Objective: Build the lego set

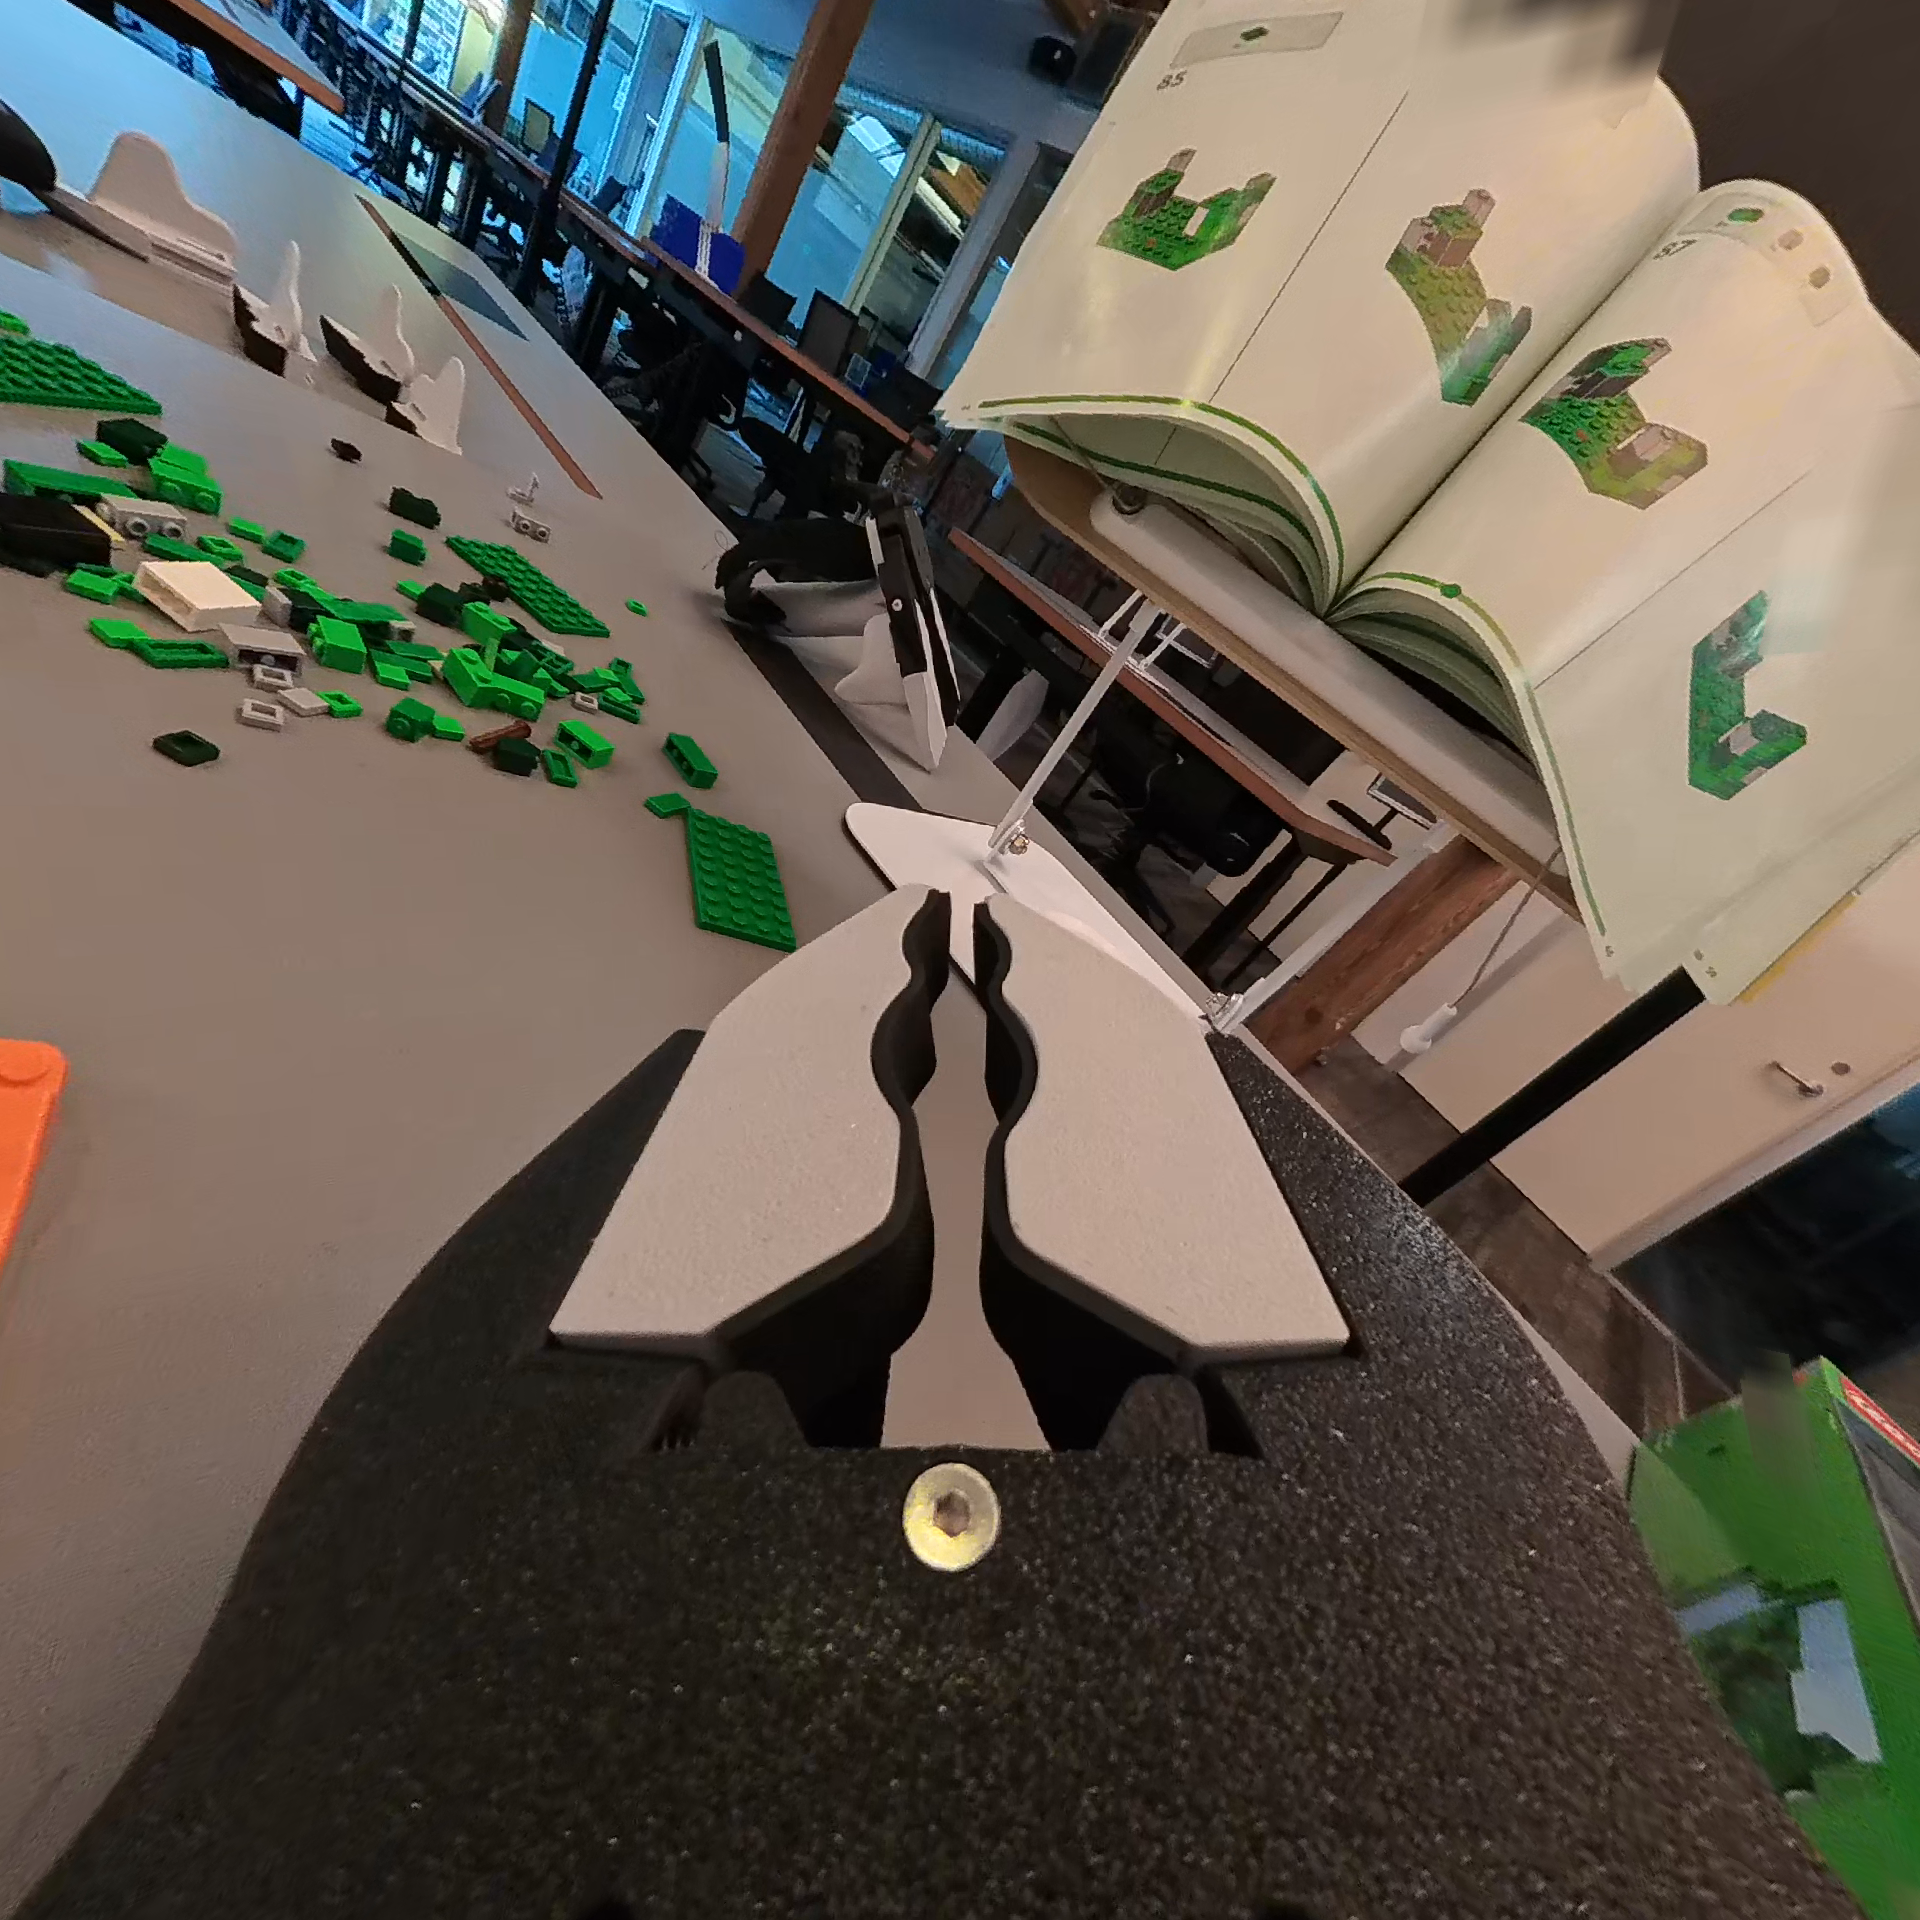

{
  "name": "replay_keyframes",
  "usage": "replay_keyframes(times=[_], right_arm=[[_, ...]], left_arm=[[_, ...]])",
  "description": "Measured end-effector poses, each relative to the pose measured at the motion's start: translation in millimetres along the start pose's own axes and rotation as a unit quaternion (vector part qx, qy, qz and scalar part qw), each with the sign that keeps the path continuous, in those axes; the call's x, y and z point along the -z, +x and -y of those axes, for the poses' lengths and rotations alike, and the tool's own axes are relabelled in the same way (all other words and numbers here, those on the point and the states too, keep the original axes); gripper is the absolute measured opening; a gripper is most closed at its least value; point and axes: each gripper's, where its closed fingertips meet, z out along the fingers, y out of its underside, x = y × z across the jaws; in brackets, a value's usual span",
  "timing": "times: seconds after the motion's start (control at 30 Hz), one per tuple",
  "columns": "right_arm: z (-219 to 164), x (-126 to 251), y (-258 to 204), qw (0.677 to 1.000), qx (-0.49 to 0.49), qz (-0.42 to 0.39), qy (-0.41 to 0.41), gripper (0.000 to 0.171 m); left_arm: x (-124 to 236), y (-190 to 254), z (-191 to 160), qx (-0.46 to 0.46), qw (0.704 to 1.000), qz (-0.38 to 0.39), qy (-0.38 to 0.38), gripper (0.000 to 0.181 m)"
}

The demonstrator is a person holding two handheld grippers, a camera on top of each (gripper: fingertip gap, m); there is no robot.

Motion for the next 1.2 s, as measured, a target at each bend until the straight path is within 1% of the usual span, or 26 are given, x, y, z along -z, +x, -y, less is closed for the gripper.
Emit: replay_keyframes(times=[0.03, 0.1, 0.27, 0.33, 0.37, 0.43, 0.5, 0.57, 0.6, 0.63, 0.73, 0.83, 0.97, 1.03, 1.13, 1.2], right_arm=[[0, 0, 0, 1.0, -0.001, 0.0, 0.0, 0.004], [0, 0, 1, 1.0, -0.004, -0.003, 0.0, 0.004], [0, 0, 1, 1.0, -0.001, -0.003, 0.0, 0.003], [0, -1, 1, 1.0, -0.001, -0.003, 0.0, 0.003], [0, -1, 2, 1.0, -0.001, -0.003, 0.0, 0.003], [0, -1, 2, 1.0, -0.003, -0.005, 0.001, 0.003], [0, -1, 3, 1.0, -0.005, -0.006, 0.002, 0.003], [0, -1, 3, 1.0, -0.006, -0.007, 0.002, 0.003], [0, -1, 3, 1.0, -0.005, -0.007, 0.002, 0.003], [0, -1, 3, 1.0, -0.005, -0.007, 0.002, 0.003], [0, -1, 3, 1.0, -0.003, -0.006, 0.002, 0.003], [1, -2, 3, 1.0, -0.001, -0.005, 0.004, 0.003], [1, -2, 4, 1.0, -0.004, -0.004, 0.006, 0.003], [1, -2, 4, 1.0, -0.002, -0.002, 0.006, 0.003], [1, -4, 3, 1.0, 0.002, -0.002, 0.005, 0.003], [1, -4, 3, 1.0, 0.004, -0.003, 0.004, 0.003]], left_arm=[[0, 8, -7, -0.032, 0.999, -0.013, -0.011, 0.017], [-1, 13, -15, -0.055, 0.998, -0.016, -0.027, 0.017], [-6, 25, -16, -0.038, 0.996, -0.07, -0.027, 0.019], [-4, 27, -7, -0.03, 0.996, -0.079, 0.003, 0.053], [-1, 28, -2, -0.031, 0.996, -0.082, 0.022, 0.061], [9, 26, 13, -0.047, 0.994, -0.065, 0.073, 0.065], [21, 25, 33, -0.079, 0.985, -0.043, 0.147, 0.063], [30, 42, 54, -0.11, 0.968, -0.067, 0.216, 0.058], [31, 54, 61, -0.122, 0.96, -0.089, 0.236, 0.056], [28, 67, 65, -0.133, 0.955, -0.11, 0.24, 0.054], [1, 99, 67, -0.159, 0.956, -0.137, 0.203, 0.056], [-33, 142, 68, -0.175, 0.957, -0.164, 0.16, 0.068], [-74, 178, 50, -0.217, 0.959, -0.159, 0.084, 0.084], [-80, 184, 48, -0.216, 0.961, -0.16, 0.068, 0.09], [-74, 201, 58, -0.195, 0.956, -0.194, 0.102, 0.085], [-77, 206, 60, -0.181, 0.96, -0.189, 0.101, 0.082]])
